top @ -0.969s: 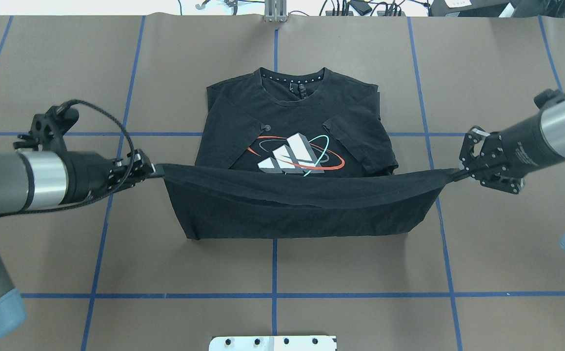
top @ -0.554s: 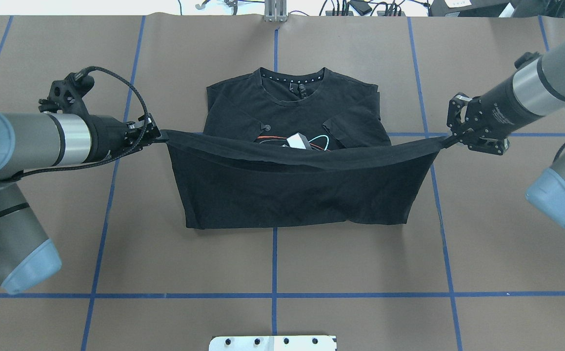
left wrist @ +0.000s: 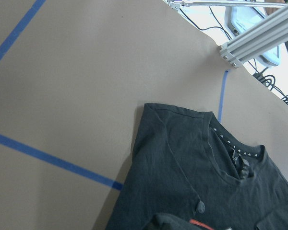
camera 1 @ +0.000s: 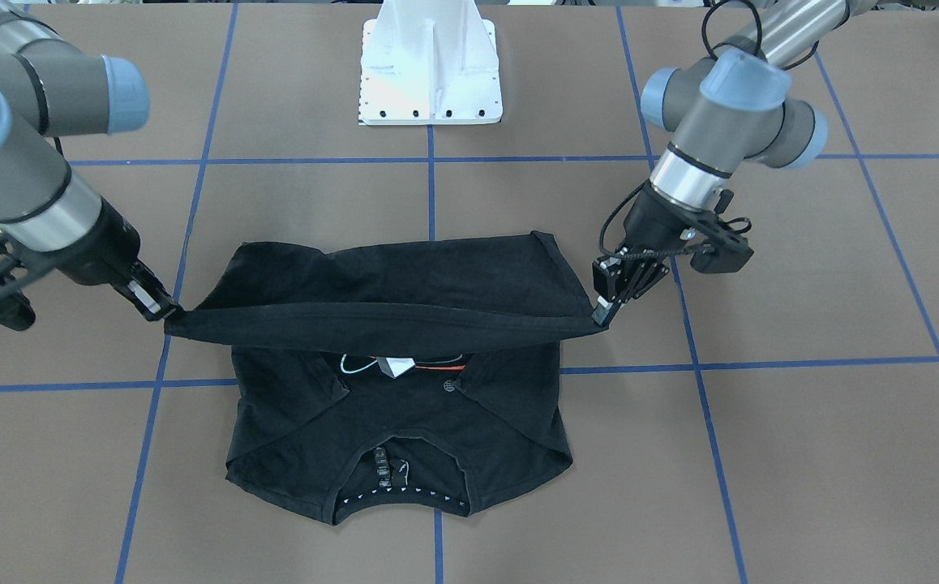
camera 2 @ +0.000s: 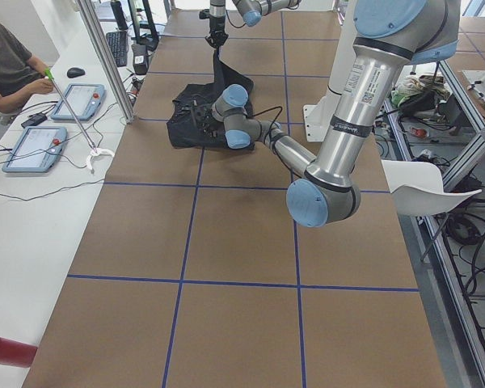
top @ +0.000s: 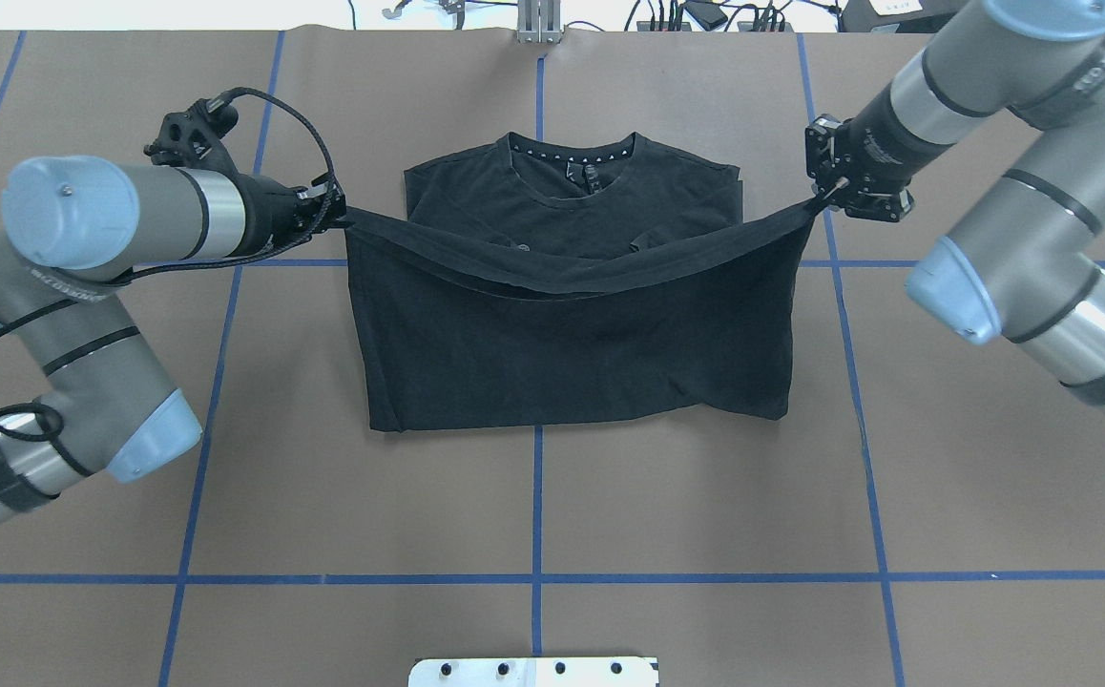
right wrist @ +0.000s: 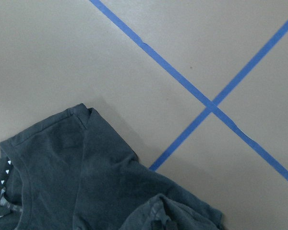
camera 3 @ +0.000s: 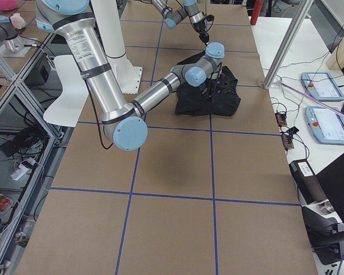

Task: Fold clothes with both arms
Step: 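Lift the hem with both grippers and fold it toward the collar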

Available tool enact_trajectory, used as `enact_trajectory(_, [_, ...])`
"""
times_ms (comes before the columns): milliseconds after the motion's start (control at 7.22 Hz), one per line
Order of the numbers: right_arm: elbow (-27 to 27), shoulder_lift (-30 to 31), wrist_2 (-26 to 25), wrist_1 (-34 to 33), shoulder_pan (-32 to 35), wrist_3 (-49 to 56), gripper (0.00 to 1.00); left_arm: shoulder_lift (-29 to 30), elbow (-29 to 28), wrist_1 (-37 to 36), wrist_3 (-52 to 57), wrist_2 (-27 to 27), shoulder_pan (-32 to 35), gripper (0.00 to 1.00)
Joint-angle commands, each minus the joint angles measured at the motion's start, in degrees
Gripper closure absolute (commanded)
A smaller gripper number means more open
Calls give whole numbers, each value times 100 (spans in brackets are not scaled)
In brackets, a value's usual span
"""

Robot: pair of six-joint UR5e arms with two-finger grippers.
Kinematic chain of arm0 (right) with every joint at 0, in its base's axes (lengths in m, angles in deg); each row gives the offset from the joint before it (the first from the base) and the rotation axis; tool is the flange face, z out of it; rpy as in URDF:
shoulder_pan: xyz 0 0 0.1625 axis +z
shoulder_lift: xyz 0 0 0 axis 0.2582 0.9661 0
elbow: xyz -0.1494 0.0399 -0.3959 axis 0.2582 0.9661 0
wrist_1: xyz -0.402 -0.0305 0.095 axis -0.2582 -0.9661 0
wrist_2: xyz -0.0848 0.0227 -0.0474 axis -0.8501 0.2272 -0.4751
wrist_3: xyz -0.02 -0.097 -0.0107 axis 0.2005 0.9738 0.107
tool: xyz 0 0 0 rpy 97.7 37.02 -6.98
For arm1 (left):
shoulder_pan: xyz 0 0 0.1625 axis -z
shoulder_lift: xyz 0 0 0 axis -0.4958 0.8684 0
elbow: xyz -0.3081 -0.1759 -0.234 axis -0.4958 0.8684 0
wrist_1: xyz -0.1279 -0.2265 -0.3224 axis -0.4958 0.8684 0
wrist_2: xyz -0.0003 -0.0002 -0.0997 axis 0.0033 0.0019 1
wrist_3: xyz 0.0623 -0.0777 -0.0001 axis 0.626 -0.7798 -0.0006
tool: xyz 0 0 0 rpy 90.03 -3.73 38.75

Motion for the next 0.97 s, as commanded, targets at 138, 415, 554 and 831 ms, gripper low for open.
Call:
enact_trajectory(138, [1263, -806, -601, 21, -261, 335, 100, 357, -1147, 721, 0, -162, 66, 100])
enact_trajectory(415, [1590, -816, -1051, 82, -456, 492, 100, 508, -1692, 1096, 0, -372, 74, 100])
enact_trajectory(554, [1739, -860, -1104, 82, -465, 563, 100, 508, -1817, 1255, 0, -373, 109, 100])
enact_trajectory(831, [2056, -1001, -1305, 213, -544, 563, 100, 543, -1966, 1283, 0, -373, 110, 87])
